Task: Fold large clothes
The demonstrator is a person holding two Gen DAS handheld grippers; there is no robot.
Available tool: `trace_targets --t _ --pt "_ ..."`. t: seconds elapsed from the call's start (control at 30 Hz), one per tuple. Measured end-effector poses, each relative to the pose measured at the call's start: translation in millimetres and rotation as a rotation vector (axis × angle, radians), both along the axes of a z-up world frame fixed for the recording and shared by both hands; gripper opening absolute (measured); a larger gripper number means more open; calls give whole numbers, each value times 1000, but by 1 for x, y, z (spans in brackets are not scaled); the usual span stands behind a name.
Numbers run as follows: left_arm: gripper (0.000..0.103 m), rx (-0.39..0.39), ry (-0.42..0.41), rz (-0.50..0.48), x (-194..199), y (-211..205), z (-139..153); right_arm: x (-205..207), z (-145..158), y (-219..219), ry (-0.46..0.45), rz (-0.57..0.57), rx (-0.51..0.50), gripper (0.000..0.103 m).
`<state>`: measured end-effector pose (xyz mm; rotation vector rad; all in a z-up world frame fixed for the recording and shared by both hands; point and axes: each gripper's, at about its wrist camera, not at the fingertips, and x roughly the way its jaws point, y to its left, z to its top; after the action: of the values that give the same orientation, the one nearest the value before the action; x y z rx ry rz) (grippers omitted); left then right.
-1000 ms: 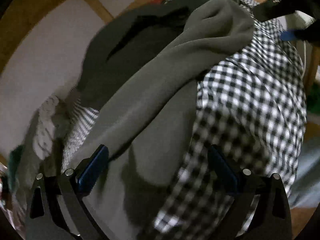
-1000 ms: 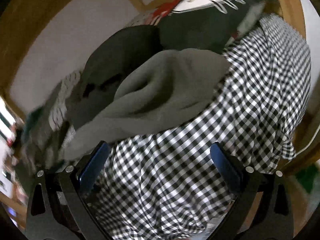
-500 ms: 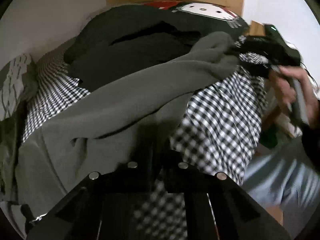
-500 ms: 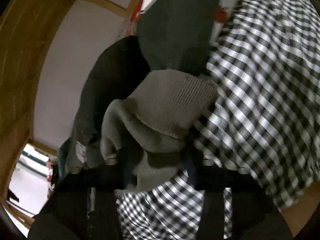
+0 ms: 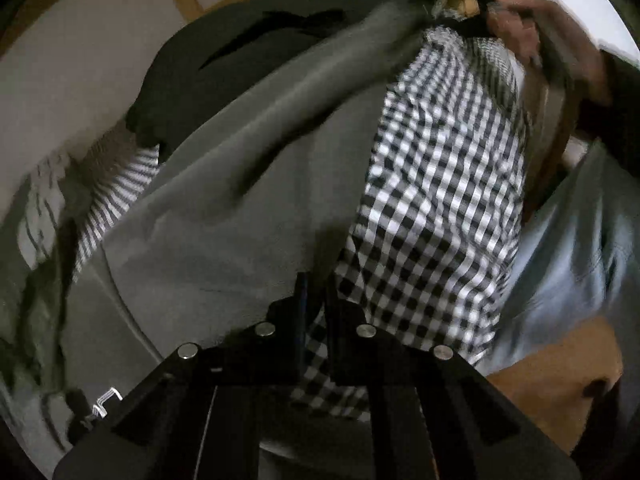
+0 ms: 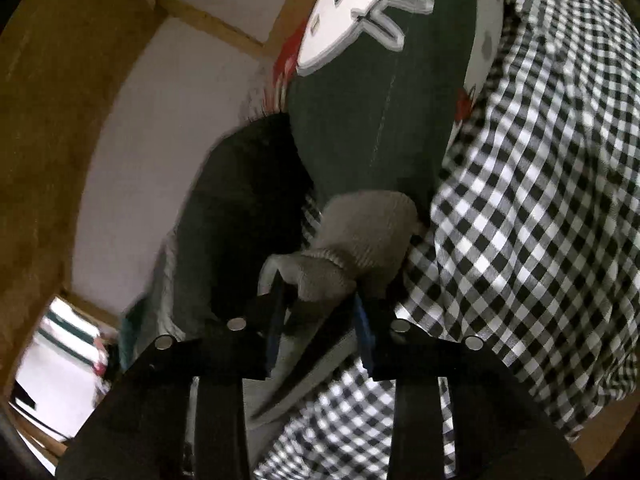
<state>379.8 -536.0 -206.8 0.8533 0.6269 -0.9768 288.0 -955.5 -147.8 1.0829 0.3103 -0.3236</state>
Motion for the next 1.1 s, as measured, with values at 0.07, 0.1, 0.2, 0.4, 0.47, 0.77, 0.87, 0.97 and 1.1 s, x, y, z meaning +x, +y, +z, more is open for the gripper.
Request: trace_targets --t 0.07,0.1,0.2,0.4,0.47,0.77,0.87,0.97,1.1 --pt "8 34 -59 -25 -6 -3 -7 -12 8 27 -55 5 -10 49" --pt "8 42 -74 -28 -8 -5 -11 -17 17 25 -91 -20 -42 75" --pt "8 28 -76 -21 -8 -3 -12 -32 42 13 -132 -37 -100 88" --pt "8 18 -73 -12 -5 0 -11 -23 26 -24 344 93 -21 91" --pt "9 26 -97 -15 -10 -2 -14 -16 12 -32 375 128 -1 87" --pt "9 41 -149 -48 -20 8 -16 -2 70 -24 189 277 126 10" --pt "9 45 -171 -62 -21 7 -21 5 101 -45 106 220 263 10" --pt "9 48 -181 -64 -20 3 -23 46 137 -64 113 169 301 3" --pt "12 47 -187 -43 -20 2 -28 95 167 -85 306 61 167 4"
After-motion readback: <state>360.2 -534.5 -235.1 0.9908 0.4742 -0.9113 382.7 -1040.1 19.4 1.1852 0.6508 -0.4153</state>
